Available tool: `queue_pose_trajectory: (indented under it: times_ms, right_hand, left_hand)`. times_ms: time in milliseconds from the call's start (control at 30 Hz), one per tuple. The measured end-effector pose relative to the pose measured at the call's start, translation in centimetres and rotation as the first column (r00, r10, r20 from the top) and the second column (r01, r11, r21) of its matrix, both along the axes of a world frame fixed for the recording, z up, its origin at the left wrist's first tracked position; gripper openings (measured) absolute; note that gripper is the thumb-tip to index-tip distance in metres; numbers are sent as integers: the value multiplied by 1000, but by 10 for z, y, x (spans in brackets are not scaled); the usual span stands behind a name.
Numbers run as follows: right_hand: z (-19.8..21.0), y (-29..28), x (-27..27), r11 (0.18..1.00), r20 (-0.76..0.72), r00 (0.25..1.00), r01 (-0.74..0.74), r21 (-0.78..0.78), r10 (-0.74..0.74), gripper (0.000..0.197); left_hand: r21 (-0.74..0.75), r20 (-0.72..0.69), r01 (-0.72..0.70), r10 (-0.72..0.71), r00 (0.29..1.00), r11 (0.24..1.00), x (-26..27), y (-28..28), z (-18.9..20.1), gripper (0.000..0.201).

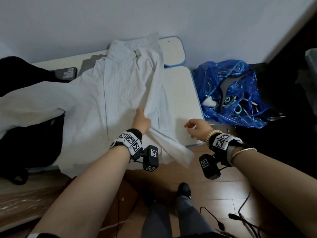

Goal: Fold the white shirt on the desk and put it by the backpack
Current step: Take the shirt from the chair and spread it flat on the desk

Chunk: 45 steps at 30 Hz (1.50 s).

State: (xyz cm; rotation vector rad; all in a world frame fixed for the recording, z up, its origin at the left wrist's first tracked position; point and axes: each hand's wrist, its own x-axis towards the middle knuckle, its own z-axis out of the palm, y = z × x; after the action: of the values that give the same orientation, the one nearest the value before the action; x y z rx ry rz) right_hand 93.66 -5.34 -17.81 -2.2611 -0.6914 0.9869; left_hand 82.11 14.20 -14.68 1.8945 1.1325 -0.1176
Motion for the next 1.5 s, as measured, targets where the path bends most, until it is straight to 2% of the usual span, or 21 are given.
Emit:
queue_pose_trajectory:
  times_ms: [100,200,267,333,367,433,533,600,700,767,833,933,1033,1067,1167,1233,1333,1400,1500]
  right_hand:
    - [-3,17,-7,998,-25,1000,-9,-65,8,19]
    - [-7,36,-15,995,-33,999,-25,-99,22,21]
    - [-8,46,-20,989,-25,997,-71,-129,68,23]
    - [-7,55,-26,967,-14,986,-168,-193,169,29]
    - [-6,58,-28,951,-15,976,-216,-223,218,33]
    - [-4,60,-28,934,-25,966,-255,-252,257,38]
    - [4,54,-19,959,-102,980,-187,-214,168,30]
    - [11,48,-12,981,-156,983,-120,-151,96,23]
    - [14,43,-8,985,-216,974,-96,-143,63,36]
    - [10,45,-11,981,-214,976,-80,-174,41,36]
    - [5,50,-15,979,-162,986,-63,-194,32,32]
    - [-1,59,-19,980,-83,995,-65,-188,50,15]
    - [5,62,-13,972,-89,996,-20,-233,-1,10]
    - [10,61,-8,968,-93,995,11,-250,-35,15]
    - [28,49,18,965,37,992,123,-231,-118,19]
    - [38,39,44,950,202,961,229,-211,-187,27]
    - [50,27,80,895,379,844,439,-82,-379,27]
    - [57,25,97,863,407,779,502,54,-478,26]
    - [63,30,111,850,386,758,486,203,-525,26]
  left_hand:
    - [55,31,-80,78,996,995,-23,14,-3,36]
    - [126,18,-225,225,974,966,-48,31,-6,29]
    - [124,-26,-240,245,969,963,-63,43,-12,43]
    - [93,-109,-176,186,976,980,-74,52,-18,68]
    - [86,-148,-138,149,978,987,-78,55,-22,74]
    - [118,-196,-88,110,974,989,-82,58,-28,61]
    - [185,-224,-104,145,964,977,-78,57,-29,39]
    - [210,-247,-117,168,954,971,-72,56,-28,38]
    - [262,-297,-90,168,940,961,-70,56,-24,40]
    - [304,-322,-87,189,928,949,-75,62,-22,34]
    - [344,-318,-127,242,916,930,-83,71,-21,35]
    - [341,-290,-182,288,913,922,-94,81,-19,51]
    - [294,-287,-149,236,929,944,-94,81,-22,58]
    - [281,-300,-121,207,931,952,-90,80,-23,57]
    - [241,-341,-51,134,931,969,-75,73,-24,56]
    - [224,-381,-30,116,917,974,-66,69,-23,63]
    - [202,-449,-25,115,886,979,-58,67,-22,65]
    - [166,-477,2,78,876,986,-54,66,-21,64]
    - [152,-457,18,54,888,988,-46,62,-20,74]
